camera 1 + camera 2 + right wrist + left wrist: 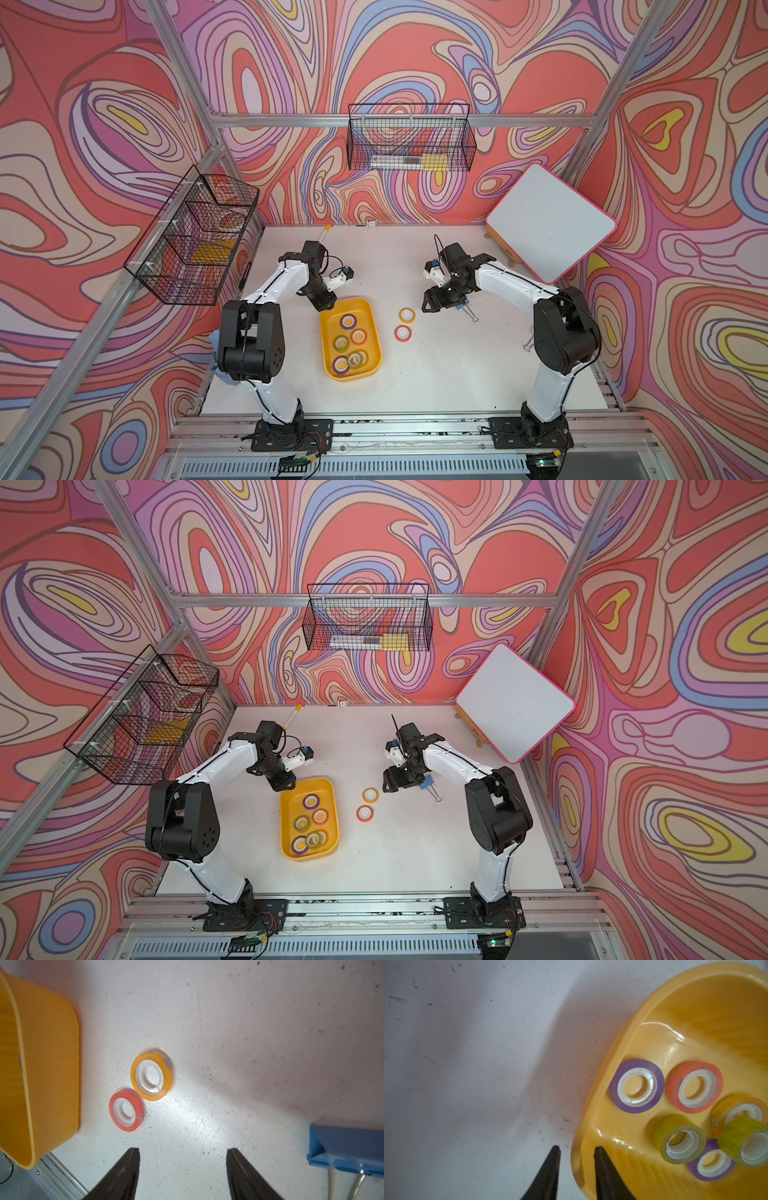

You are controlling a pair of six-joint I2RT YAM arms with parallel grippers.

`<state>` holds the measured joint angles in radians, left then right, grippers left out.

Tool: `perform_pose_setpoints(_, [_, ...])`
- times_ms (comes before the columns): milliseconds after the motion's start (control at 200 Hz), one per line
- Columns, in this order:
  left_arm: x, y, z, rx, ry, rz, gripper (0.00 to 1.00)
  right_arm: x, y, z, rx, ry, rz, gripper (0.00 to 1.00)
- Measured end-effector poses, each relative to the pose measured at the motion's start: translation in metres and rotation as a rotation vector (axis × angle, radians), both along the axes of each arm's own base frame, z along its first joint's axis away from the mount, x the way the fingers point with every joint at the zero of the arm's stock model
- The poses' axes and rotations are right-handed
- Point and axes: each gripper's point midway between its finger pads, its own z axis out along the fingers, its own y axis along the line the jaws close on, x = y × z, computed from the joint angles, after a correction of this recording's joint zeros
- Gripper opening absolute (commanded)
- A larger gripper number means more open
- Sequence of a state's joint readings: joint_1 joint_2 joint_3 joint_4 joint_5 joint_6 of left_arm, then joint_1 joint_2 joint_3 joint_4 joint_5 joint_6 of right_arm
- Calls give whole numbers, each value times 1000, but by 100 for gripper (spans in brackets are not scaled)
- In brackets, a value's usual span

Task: Put the transparent tape into the storage box
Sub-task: Adjust the storage box at the center of the board.

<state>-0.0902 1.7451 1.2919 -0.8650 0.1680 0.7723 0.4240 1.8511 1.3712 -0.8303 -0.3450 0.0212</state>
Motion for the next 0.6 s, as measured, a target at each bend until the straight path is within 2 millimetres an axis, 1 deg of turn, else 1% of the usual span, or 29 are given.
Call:
perform_pose_setpoints(15, [1, 1, 0, 4, -3, -2, 71, 0, 0, 0, 0, 0, -1, 82])
perform_pose_setpoints(45, [2, 2, 0, 10, -9, 1, 73, 0, 0, 0, 1, 4, -8, 86])
perform_pose_setpoints(65, [3, 2, 0, 12, -12, 6, 80, 0, 0, 0, -1, 0, -2, 86])
perform_pose_setpoints(80, [4, 2, 1, 14, -16, 5, 83, 0, 0, 0, -1, 3, -10, 86])
perform_pose_setpoints(195, [9, 4, 4, 18, -43, 27, 86, 1, -2, 2, -7, -6, -17, 85])
perform_pose_setpoints(290, [15, 3, 17, 2, -89, 74, 88, 3, -4, 7, -12, -20, -32, 82])
perform_pose_setpoints(356, [20, 2, 31, -18, -137, 126, 88, 4, -5, 10, -19, -27, -45, 78])
perform_pose_setpoints(456, [25, 0, 62, -78, -221, 233, 88, 6, -9, 12, -40, -33, -74, 75])
perform_pose_setpoints(556, [25, -5, 97, -171, -300, 355, 89, 9, -9, 15, -65, -42, -102, 75])
perform_pose_setpoints(601, [22, -9, 112, -224, -335, 412, 89, 9, -5, 17, -79, -49, -106, 75])
